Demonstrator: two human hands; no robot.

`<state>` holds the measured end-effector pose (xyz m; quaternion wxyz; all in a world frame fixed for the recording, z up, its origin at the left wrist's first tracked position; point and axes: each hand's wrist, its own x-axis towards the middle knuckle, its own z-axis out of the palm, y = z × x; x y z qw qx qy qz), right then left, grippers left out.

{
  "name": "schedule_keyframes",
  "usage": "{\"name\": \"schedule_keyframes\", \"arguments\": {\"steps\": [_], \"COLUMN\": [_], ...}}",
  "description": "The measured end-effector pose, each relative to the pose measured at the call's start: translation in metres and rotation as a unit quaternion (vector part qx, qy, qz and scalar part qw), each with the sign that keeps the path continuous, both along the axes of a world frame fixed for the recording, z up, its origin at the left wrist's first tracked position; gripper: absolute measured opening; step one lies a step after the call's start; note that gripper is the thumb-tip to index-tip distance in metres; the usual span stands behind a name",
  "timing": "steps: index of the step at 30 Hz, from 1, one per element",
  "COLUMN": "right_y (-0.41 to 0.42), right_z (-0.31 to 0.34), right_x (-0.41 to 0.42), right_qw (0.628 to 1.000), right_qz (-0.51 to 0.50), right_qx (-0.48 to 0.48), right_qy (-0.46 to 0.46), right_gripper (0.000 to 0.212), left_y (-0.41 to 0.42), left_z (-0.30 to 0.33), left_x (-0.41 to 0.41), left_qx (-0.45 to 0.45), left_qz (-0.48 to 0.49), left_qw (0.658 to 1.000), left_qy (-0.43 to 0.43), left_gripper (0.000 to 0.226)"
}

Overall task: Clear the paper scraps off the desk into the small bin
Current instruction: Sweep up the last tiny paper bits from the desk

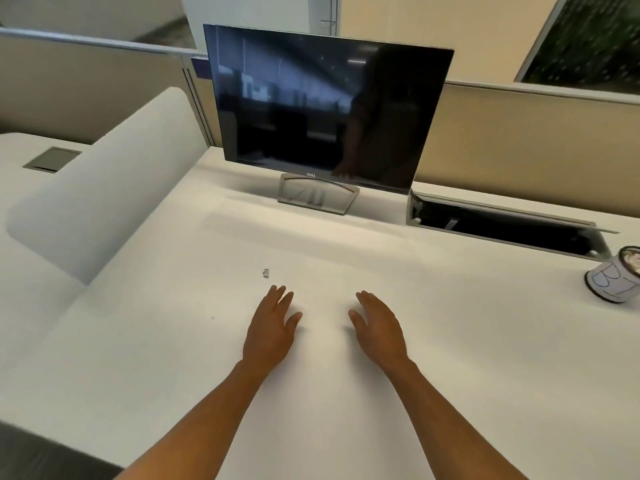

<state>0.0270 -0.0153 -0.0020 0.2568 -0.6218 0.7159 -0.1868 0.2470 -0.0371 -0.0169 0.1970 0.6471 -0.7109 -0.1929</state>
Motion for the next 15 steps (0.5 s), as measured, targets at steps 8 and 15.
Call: {"name": "schedule_keyframes", "arguments": {"steps": [8,15], "right_y": [-0.004,-0.012], "right_z": [-0.031,-0.042], "right_x": [0.062,0.090], "right_qw": [0.993,0.974], "right_qz": [0.069,0.098], "right_qx": [0.030,0.045], "right_qy": [0.095,0.198], "right_gripper": [0.080,0.084], "left_y": [-0.020,-0.023], "left_z": [-0.023,-0.036], "left_x": [0.081,0.095], "left_qx": [-0.004,0.064], "left_qz": [0.039,0.080], "left_qw": [0.998,0.986], "left_qy": [-0.055,-0.134], "left_gripper": [0.078,0.099]}}
